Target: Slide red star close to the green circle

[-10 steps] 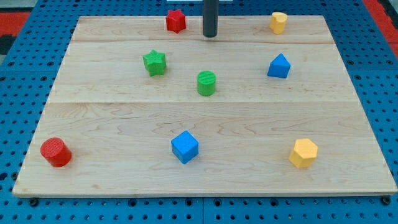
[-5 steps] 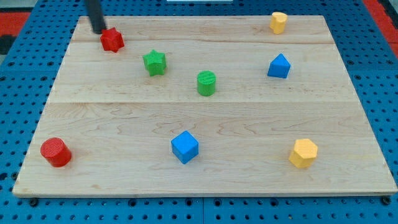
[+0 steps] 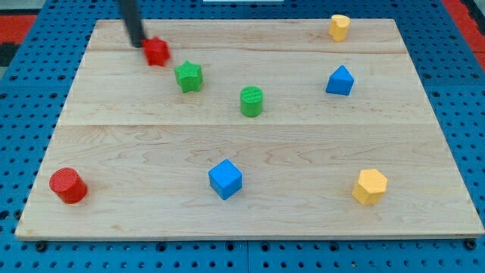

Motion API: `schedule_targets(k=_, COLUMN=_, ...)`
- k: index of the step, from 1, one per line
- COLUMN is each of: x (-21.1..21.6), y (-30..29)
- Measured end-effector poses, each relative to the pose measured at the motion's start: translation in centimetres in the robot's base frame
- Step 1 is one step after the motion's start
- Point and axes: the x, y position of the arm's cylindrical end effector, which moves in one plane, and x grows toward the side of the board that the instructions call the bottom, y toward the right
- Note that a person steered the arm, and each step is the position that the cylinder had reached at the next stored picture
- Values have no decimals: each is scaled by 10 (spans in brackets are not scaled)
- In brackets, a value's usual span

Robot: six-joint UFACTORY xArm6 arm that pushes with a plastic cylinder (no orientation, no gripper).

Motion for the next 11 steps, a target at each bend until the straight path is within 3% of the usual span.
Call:
schedule_targets(k=1, x=16, y=93)
schedule_targets(k=2, x=19, y=143)
schedule_targets(k=3, x=-28, y=102)
schedule_targets(k=4, x=-20, y=19)
schedule_targets(k=5, x=19, y=-28)
schedule_targets(k=7, x=54, y=87)
schedule_targets(k=8, x=58, y=113)
schedule_targets(k=9, x=34, y=106)
schedule_targets(k=10, x=31, y=156)
schedule_targets(k=11, x=47, y=165)
